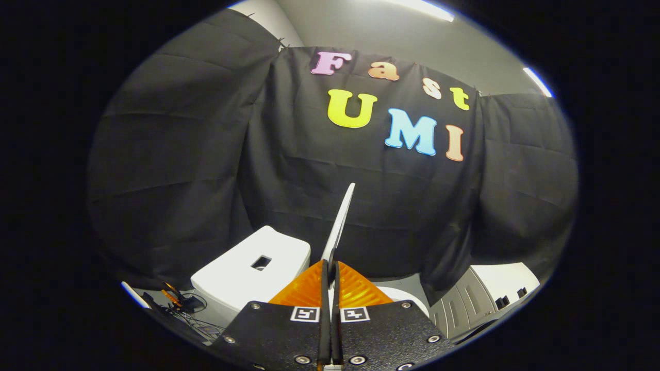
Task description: Open the toilet lid.
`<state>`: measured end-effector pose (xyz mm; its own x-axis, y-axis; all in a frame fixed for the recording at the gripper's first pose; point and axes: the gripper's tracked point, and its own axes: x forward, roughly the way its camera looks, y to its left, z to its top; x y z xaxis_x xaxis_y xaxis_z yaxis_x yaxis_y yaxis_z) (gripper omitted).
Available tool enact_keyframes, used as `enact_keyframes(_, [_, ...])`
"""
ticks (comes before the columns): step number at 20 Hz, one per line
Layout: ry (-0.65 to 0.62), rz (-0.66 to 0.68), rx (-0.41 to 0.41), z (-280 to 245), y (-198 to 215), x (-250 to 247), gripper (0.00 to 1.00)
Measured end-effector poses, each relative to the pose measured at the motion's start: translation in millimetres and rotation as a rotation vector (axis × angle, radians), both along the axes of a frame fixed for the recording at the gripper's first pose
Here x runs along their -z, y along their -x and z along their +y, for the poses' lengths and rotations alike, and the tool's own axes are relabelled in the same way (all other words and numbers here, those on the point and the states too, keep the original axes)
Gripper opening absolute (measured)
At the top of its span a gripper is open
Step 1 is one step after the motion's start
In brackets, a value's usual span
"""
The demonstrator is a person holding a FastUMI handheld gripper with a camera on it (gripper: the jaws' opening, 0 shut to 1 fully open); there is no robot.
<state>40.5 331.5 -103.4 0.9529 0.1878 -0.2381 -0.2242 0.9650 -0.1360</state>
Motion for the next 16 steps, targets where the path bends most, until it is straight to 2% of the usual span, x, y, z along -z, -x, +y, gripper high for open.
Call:
enact_keyframes(7, [-0.044, 0.003, -0.091, 38.5, 2.9, 1.3, 0.0])
enact_keyframes(16, [-0.031, 0.019, -0.193, 87.2, 6.7, 6.9, 0.01])
